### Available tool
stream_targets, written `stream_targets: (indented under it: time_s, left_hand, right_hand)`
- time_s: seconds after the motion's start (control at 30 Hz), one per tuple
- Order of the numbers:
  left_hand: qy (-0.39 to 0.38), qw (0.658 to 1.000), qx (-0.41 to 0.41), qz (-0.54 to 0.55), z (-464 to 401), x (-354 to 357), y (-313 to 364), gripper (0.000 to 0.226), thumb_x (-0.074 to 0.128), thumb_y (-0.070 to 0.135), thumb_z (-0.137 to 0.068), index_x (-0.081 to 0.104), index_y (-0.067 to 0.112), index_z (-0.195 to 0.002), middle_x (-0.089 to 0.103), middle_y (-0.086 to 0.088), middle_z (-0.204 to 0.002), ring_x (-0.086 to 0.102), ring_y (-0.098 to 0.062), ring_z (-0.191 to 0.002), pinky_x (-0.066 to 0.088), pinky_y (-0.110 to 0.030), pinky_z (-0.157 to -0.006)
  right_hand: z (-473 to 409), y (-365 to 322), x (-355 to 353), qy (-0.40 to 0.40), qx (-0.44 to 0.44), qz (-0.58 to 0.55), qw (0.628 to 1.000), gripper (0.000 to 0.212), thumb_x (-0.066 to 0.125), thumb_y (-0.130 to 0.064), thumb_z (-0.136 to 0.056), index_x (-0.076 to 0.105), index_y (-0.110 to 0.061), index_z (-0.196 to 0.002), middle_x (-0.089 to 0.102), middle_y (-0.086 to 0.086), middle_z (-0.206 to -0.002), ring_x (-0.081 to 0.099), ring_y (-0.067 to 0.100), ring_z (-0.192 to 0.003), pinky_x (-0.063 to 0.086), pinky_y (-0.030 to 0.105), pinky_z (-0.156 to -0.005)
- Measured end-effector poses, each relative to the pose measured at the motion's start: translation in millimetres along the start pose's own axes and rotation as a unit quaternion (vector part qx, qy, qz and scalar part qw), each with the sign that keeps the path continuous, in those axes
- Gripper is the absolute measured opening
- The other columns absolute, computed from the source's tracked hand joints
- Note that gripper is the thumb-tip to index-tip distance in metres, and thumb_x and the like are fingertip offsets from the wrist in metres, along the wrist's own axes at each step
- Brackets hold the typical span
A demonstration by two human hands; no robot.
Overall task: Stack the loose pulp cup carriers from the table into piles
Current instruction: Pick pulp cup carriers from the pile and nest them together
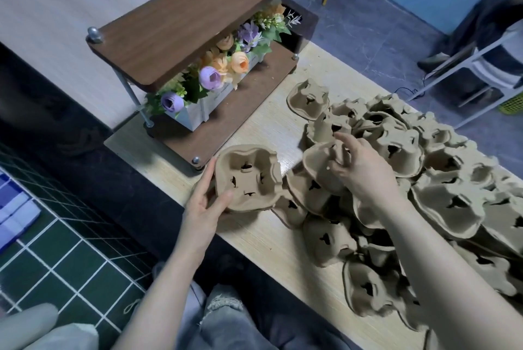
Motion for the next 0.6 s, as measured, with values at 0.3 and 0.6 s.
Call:
stream_targets:
  time_s: [0.3, 0.6]
  left_hand:
    - [0.025, 0.999, 0.029, -0.008, 2.0, 2.6, 0.0, 0.067, 0.075, 0.03, -0.084, 0.042, 0.072, -0.125, 0.042, 0.022, -0.151, 0.039, -0.001, -0.14, 0.033, -0.045, -0.118]
    - [0.03, 0.997, 0.037, -0.058, 3.3, 3.1, -0.9, 0.048, 0.071, 0.027, -0.089, 0.059, 0.06, -0.121, 0.051, 0.017, -0.142, 0.043, -0.001, -0.136, 0.033, -0.044, -0.118]
  right_hand:
    - [-0.7, 2.5, -5.6, -0.005, 0.007, 0.03, 1.0, 0.06, 0.063, -0.037, -0.088, 0.041, -0.029, -0.143, 0.05, 0.007, -0.121, 0.057, 0.032, -0.107, 0.044, 0.036, -0.077]
    - [30.2, -1.9, -23.6, 0.113, -0.035, -0.128, 0.985, 0.067, 0.071, -0.03, -0.08, 0.045, -0.031, -0.141, 0.056, -0.003, -0.116, 0.056, 0.015, -0.095, 0.046, 0.032, -0.082]
Point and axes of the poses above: each hand's wrist, its own z-axis away from the middle knuckle, its own x-axis out of the palm, y = z × x, the point moved 1 cm from there along -z, towards the middle knuckle
